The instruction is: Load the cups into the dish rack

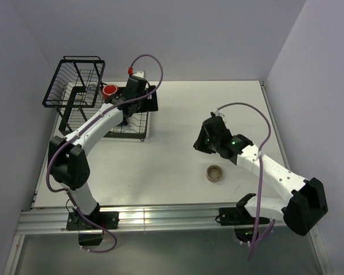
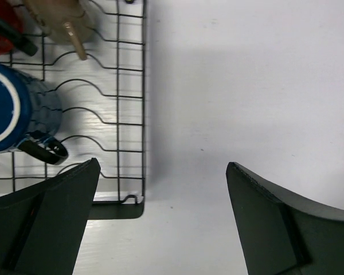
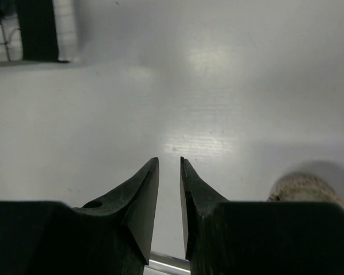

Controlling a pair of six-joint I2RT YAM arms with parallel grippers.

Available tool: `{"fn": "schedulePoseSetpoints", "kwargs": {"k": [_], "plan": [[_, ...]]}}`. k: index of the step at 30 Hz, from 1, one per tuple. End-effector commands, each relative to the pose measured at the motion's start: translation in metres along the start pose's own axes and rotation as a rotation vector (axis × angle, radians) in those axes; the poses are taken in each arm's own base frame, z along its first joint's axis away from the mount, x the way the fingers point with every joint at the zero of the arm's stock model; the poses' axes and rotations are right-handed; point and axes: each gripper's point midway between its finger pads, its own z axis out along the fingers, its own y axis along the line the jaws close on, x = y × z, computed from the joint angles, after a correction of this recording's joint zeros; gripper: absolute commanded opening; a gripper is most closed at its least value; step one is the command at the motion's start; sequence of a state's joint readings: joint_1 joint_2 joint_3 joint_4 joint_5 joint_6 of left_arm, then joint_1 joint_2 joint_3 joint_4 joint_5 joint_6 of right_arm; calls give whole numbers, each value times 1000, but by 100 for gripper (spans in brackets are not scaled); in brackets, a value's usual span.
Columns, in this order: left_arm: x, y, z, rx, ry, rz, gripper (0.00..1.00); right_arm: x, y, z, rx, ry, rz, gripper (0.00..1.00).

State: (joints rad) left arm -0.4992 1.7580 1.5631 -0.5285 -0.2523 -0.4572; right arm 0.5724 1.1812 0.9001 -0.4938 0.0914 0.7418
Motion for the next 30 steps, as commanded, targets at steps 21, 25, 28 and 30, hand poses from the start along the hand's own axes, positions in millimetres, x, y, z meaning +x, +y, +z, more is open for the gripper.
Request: {"fn": "schedulePoseSetpoints", "kwargs": {"k": [21,25,28,30], "plan": [[-24,-32,-29,165,-90,-12,99,69,-96,-8,336,-5,101,32],[-23,-33,-25,163,-84,-11,99,78,-103,-6,348,15,100,33],[-23,-33,-24,165,-81,-11,99,83,-104,-2,353,34,94,33],[-24,-33,-24,162,-82,-9,99,86,-106,0,364,47,87,33]]}}
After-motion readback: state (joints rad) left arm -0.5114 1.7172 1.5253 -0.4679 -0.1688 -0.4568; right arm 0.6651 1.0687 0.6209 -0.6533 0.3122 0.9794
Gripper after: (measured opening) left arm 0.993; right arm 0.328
